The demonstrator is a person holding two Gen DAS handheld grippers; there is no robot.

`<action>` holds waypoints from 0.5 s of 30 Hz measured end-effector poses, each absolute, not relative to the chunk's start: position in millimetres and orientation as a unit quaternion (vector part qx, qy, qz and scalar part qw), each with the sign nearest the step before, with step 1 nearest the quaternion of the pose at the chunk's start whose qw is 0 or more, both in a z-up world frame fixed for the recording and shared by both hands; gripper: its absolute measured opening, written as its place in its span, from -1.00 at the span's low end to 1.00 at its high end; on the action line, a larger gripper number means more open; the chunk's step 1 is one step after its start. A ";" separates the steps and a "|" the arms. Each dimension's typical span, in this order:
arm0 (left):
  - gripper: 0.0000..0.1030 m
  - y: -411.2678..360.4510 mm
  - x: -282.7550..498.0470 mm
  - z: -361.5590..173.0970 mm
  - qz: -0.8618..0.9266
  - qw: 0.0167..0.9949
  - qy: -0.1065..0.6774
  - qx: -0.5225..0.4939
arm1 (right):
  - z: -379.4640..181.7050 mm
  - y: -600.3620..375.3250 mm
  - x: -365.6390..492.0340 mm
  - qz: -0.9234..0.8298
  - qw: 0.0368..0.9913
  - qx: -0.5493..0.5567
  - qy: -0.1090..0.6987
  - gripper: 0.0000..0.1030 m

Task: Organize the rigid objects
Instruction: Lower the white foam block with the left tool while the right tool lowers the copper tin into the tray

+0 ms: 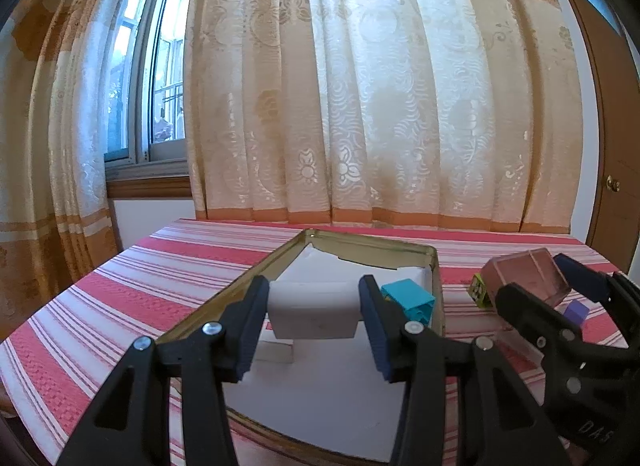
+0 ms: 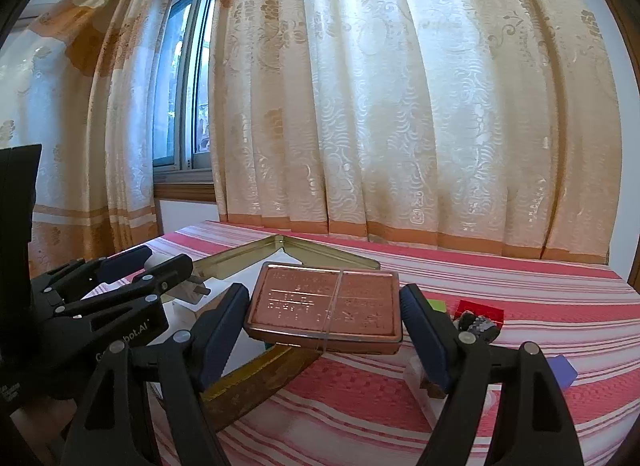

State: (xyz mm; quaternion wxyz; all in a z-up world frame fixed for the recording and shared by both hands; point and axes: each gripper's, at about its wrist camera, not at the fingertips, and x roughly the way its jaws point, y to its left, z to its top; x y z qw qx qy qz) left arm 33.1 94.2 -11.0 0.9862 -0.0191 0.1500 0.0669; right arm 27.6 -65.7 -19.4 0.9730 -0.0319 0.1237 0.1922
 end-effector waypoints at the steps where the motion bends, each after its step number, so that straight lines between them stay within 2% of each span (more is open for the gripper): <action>1: -0.10 95.1 32.8 -11.1 0.067 0.986 0.149 -0.018 | -19.7 -64.6 27.4 0.194 0.973 -0.032 0.123 0.54; 15: -0.10 109.7 34.3 -12.8 0.069 0.984 0.163 -0.030 | -20.6 -52.2 27.9 0.209 0.969 -0.037 0.124 0.54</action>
